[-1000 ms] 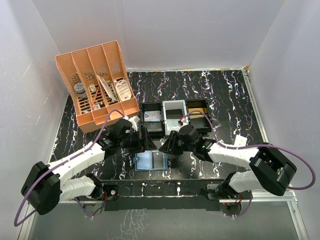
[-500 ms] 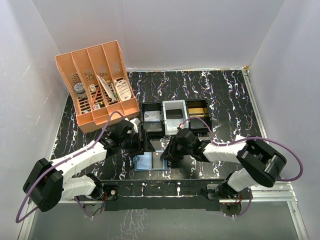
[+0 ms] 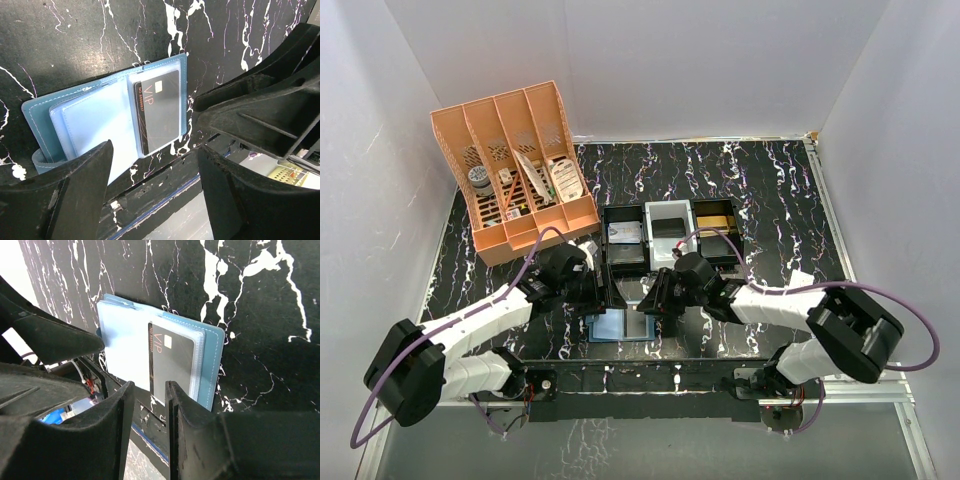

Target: Take the credit cards out of the card holder

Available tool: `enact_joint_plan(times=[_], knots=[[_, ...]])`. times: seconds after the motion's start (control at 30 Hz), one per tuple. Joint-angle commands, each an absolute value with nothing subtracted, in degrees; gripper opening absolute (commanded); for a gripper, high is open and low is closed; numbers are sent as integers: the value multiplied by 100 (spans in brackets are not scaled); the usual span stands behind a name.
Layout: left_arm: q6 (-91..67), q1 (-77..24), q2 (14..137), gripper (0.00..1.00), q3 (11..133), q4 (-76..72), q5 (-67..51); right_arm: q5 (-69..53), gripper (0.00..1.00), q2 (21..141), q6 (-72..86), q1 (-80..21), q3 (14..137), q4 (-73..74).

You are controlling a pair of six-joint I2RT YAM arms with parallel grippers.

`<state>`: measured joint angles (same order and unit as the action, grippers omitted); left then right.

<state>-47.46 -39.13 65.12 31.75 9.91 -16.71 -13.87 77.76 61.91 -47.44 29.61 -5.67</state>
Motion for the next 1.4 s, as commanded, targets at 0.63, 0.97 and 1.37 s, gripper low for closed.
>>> enact_joint_plan(times=[0.63, 0.97, 1.37], knots=[[-4707, -3990, 7075, 57, 2961, 603, -2003, -1458, 29, 8575, 6478, -4772, 2977, -751], [-5190, -4008, 7365, 39, 2617, 247, -1822, -1563, 29, 8705, 6459, -4772, 3048, -790], [-5247, -4008, 7731, 22, 2579, 26, -1852, -1694, 29, 8797, 6449, -4772, 3076, -873]])
